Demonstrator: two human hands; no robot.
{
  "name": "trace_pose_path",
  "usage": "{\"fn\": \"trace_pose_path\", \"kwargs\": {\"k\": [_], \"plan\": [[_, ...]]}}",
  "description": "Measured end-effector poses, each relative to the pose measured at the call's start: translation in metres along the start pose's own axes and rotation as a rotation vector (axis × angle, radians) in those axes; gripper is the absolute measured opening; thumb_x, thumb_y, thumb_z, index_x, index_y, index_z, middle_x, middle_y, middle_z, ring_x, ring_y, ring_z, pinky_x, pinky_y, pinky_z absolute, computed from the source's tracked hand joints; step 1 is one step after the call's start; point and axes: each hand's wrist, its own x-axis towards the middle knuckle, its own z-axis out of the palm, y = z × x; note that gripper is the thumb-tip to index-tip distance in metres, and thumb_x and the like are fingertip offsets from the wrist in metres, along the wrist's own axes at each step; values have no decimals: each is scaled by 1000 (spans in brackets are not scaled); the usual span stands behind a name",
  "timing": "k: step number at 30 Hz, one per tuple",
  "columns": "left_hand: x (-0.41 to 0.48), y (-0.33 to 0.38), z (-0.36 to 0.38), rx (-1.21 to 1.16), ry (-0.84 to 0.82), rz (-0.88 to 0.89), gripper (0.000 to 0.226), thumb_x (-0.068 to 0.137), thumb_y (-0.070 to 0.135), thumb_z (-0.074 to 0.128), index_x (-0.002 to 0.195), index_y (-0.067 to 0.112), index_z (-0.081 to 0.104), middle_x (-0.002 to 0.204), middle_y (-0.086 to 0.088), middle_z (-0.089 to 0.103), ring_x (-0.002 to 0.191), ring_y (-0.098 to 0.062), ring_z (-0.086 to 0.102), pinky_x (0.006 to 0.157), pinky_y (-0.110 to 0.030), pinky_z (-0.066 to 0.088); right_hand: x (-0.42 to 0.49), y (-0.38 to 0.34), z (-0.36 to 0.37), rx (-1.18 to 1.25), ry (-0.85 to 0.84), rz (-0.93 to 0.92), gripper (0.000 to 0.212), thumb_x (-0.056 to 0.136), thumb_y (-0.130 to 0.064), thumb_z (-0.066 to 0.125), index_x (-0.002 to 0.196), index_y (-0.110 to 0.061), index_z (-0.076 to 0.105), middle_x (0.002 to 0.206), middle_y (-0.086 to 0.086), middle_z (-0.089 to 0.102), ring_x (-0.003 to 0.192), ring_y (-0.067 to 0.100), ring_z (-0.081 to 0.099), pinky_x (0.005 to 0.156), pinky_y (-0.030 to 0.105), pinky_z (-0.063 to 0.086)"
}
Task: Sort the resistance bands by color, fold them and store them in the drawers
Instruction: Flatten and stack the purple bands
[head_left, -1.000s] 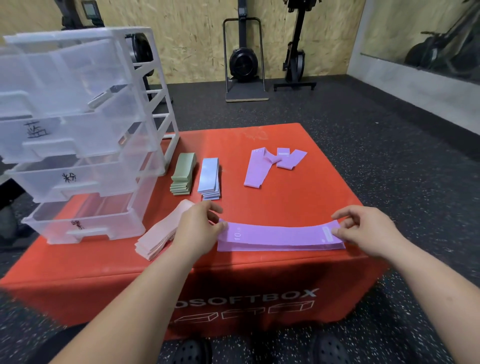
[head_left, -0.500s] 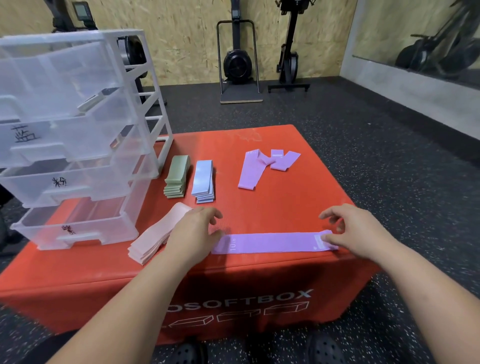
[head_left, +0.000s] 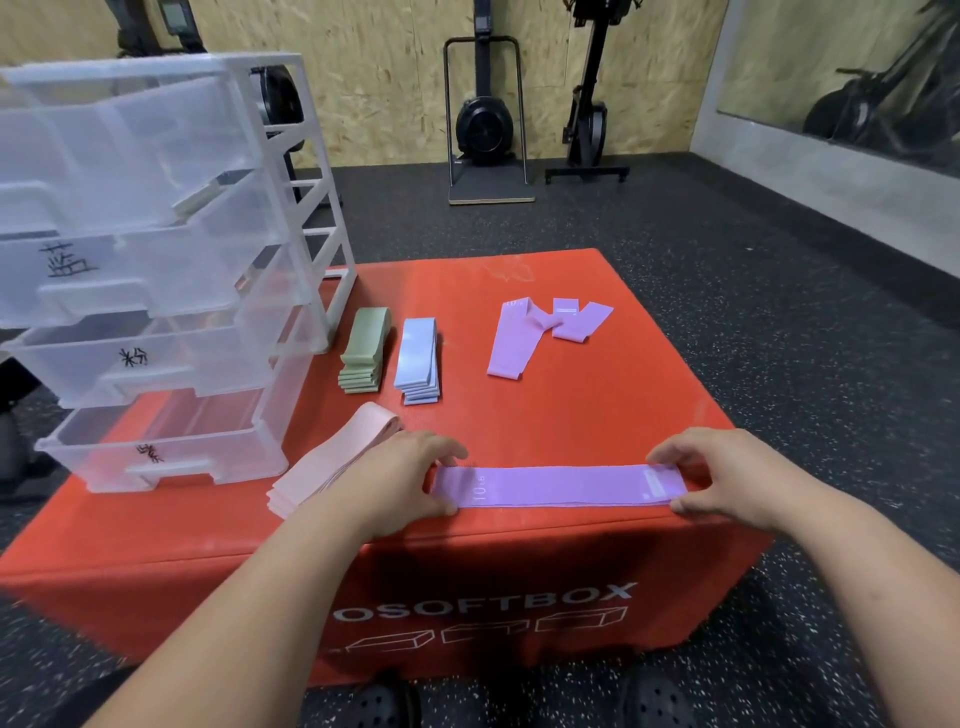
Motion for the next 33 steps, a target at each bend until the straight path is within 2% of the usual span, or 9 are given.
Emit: {"fn": "trace_pose_path", "kwargs": {"k": [3,7,12,18,21,24,29,31,33], "plan": [[2,0,-1,13,-8,5,69,75,53,85,138,41,60,128,20,63,112,-7,56,97,-31,51,2,1,0,4,-15,-2,63,65,-27,98,118,-42,69,113,-24,67,105,-2,65,99,22,51],[6,0,-2,8,-16,17,67,76,58,82,137,43,59,125,19,63,112,-7,55,99,-32,50,7,-1,-4,9,-35,-22,62,65,-36,97,118,-46,66,114,-26,62,101,-9,61,89,9,45],[26,4,-1,-10,24,9,59,87,57,77,140,38,60,128,11,61,119,-15,58,102,-37,49,29,-16,-9,-44,58,-55,48,79,-47,86,123,-43,67,123,-18,61,109,7,63,101,34,51],[62,9,5,-26,68,-24,54,92,50,73,142,35,58,133,9,57,127,-18,53,104,-41,50,76,-43,-5,-4,98,-108,43,87,-42,81,127,-35,68,129,-16,60,111,5,62,100,23,45],[79,10,11,-17,97,-19,51,94,44,71,143,33,58,136,8,55,129,-19,51,103,-38,49,107,-55,5,-30,123,-151,44,89,-46,76,131,-35,65,138,-14,58,126,12,57,111,31,42],[93,8,19,-16,124,-13,49,94,41,70,141,32,60,137,7,56,128,-22,53,104,-40,49,137,-70,19,-67,101,-158,50,93,-51,70,139,-38,60,156,-10,45,142,19,42,120,36,33],[109,4,26,-47,212,-13,37,96,41,66,132,31,65,128,8,60,119,-21,57,100,-40,50,176,-100,42,-141,58,-198,59,96,-62,58,150,-41,50,169,-9,25,155,22,18,124,48,27],[113,4,26,-53,250,-7,32,97,41,65,128,31,66,124,8,62,116,-20,58,97,-39,51,186,-107,48,-175,28,-178,61,98,-60,53,154,-36,45,170,-9,24,155,23,17,124,47,27],[115,3,25,-54,263,-9,29,97,41,64,125,33,66,121,9,62,114,-19,58,95,-39,51,193,-109,53,-173,25,-166,59,101,-55,51,154,-29,46,165,-9,34,152,22,26,122,46,30]]}}
